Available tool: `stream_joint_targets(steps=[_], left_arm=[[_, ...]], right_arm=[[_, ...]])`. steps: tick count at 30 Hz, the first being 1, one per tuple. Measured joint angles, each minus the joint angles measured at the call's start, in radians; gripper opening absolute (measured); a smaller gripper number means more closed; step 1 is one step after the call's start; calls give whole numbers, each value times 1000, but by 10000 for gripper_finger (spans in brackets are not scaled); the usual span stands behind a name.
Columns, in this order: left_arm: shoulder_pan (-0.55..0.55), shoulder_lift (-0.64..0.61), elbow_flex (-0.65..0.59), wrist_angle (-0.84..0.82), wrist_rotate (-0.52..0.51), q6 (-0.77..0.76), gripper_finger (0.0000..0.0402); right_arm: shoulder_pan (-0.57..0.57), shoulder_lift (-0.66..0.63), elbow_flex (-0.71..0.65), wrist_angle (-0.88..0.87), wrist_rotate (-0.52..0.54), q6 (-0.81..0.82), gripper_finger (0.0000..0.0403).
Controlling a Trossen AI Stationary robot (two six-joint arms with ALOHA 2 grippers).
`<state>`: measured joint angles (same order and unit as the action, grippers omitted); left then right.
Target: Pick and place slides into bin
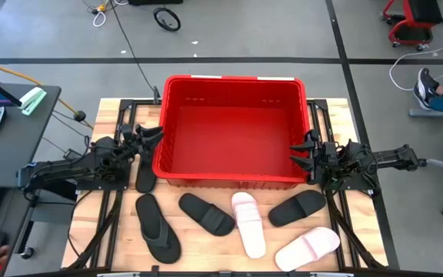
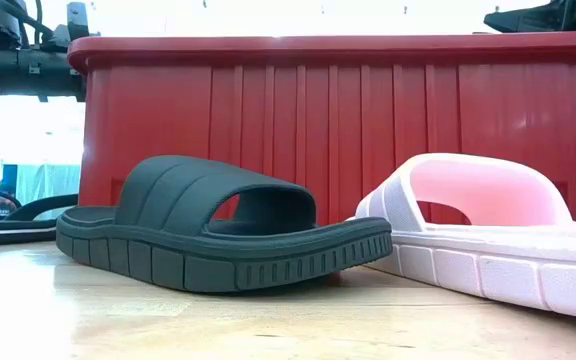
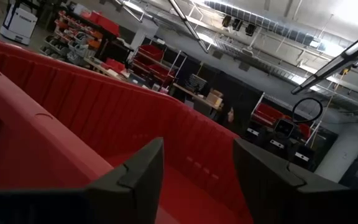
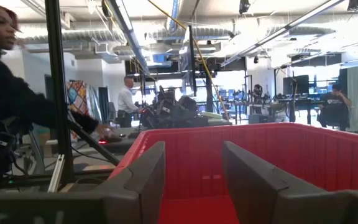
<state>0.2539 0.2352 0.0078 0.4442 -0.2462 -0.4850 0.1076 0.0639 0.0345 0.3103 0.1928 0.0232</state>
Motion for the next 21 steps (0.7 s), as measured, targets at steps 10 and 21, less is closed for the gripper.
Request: stream_joint_targets(steps=[10, 21], left_arm=[[0, 0, 0, 0, 0, 0, 196], [0, 0, 0, 0, -1, 0, 191]], right_arm=[[0, 0, 0, 0, 0, 0, 165], [0, 0, 0, 0, 0, 0, 165]])
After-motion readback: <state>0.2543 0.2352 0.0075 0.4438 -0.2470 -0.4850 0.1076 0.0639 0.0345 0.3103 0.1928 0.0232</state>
